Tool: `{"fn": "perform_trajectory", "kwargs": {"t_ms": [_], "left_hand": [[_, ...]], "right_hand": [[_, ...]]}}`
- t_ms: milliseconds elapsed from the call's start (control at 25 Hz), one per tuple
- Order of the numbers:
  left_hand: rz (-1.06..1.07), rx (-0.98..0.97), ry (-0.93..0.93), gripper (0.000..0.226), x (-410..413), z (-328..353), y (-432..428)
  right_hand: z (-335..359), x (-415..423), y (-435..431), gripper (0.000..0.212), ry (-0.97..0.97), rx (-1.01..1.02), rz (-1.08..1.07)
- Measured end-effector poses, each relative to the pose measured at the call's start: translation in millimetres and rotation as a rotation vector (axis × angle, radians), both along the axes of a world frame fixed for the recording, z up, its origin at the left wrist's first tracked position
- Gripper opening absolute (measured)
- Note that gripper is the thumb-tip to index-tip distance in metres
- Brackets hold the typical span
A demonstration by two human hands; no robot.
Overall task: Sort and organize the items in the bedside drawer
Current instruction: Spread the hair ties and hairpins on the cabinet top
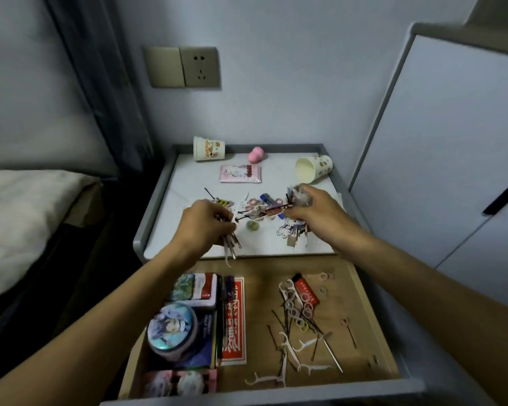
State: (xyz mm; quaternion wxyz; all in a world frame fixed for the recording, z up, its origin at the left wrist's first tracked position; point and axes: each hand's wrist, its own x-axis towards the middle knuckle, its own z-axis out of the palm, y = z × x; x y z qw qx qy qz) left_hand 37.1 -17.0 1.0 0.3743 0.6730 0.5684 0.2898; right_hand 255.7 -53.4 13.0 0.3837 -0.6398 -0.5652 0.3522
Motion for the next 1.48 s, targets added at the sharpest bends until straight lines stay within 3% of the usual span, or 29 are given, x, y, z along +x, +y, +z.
{"fn": "perform_trajectory", "kwargs": {"t_ms": [120, 360, 560, 760, 880, 1040, 1200, 1360, 1480], "left_hand": [[0.140, -0.074, -0.053, 0.009, -27.8, -4.3, 35.0], [0.282, -0.029, 0.100, 0.014, -71.6, -41.1, 91.4], [0.254, 0.065, 0.196, 0.025, -76.6, -52.4, 111.5], [0.254, 0.066, 0.159, 0.032, -69.2, -57.5, 115.0], [0.232, 0.085, 0.156, 0.029, -65.9, -56.3, 112.0], [0.213, 0.149, 0.319, 0.018, -64.4, -56.2, 110.6], [0.175, 0.225, 0.419, 0.022, -63.0, -64.7, 113.8], [0.159, 0.300, 0.438, 0.024, -63.7, -67.8, 114.3], [0.144, 0.352, 0.415, 0.024, -58.0, -65.4, 110.6]], "right_hand": [[-7.5, -11.6, 42.0, 0.018, 0.018, -0.029, 0.012], [-39.4, -44.5, 115.0, 0.026, -0.116, -0.166, 0.151], [-48.7, -58.7, 139.2, 0.015, -0.287, -0.167, 0.143], [-55.7, -60.4, 141.3, 0.035, -0.443, -0.066, 0.112], [-57.6, -56.6, 140.9, 0.033, -0.468, 0.015, 0.095], [-58.3, -43.3, 148.8, 0.032, -0.486, 0.081, 0.008], [-65.0, -34.3, 164.4, 0.031, -0.525, 0.103, 0.062], [-72.0, -33.1, 166.3, 0.052, -0.603, 0.058, 0.035], [-68.2, -32.4, 152.9, 0.051, -0.592, 0.099, -0.061]]}}
